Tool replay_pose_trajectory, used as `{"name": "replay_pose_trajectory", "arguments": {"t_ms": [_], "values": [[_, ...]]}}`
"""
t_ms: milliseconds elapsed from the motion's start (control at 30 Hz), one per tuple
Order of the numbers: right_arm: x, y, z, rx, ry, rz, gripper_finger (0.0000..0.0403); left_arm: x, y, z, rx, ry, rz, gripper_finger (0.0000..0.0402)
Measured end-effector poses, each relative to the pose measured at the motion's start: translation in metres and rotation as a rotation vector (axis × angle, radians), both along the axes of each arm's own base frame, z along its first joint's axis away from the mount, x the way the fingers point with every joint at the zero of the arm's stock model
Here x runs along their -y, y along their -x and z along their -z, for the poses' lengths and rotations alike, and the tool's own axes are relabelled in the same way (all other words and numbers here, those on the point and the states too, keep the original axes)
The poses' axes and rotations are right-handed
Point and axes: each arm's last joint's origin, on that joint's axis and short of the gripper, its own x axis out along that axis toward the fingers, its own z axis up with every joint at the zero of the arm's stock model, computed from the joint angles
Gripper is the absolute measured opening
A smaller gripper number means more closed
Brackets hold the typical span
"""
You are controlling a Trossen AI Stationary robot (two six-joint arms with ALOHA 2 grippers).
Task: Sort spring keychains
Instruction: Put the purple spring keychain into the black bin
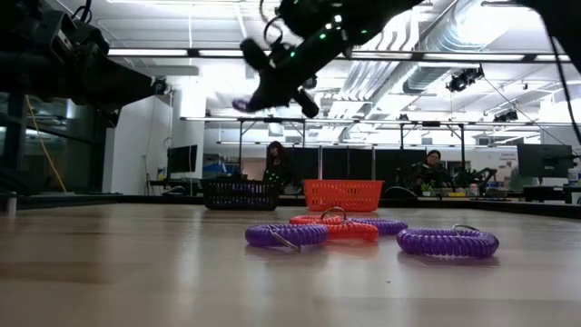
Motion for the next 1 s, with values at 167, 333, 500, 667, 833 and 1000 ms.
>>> {"name": "replay_pose_trajectory", "arguments": {"t_ms": [167,333,500,667,833,1000], "values": [[0.023,-0.015,0.012,-0.136,-0.028,0.040,0.0011,0.000,0.000,0.000,0.000,0.000,0.000,0.0099],[0.037,-0.031,0.036,-0.229,-0.089,0.007,0.0011,0.000,0.000,0.000,0.000,0.000,0.000,0.0099],[0.041,-0.045,0.069,-0.305,-0.174,-0.052,0.0013,0.000,0.000,0.000,0.000,0.000,0.000,0.0099],[0.041,-0.046,0.077,-0.317,-0.201,-0.052,0.0027,0.000,0.000,0.000,0.000,0.000,0.000,0.0099],[0.042,-0.046,0.076,-0.330,-0.173,-0.051,0.0053,0.000,0.000,0.000,0.000,0.000,0.000,0.0099],[0.042,-0.046,0.076,-0.331,-0.172,-0.051,0.0086,0.000,0.000,0.000,0.000,0.000,0.000,0.0099]]}}
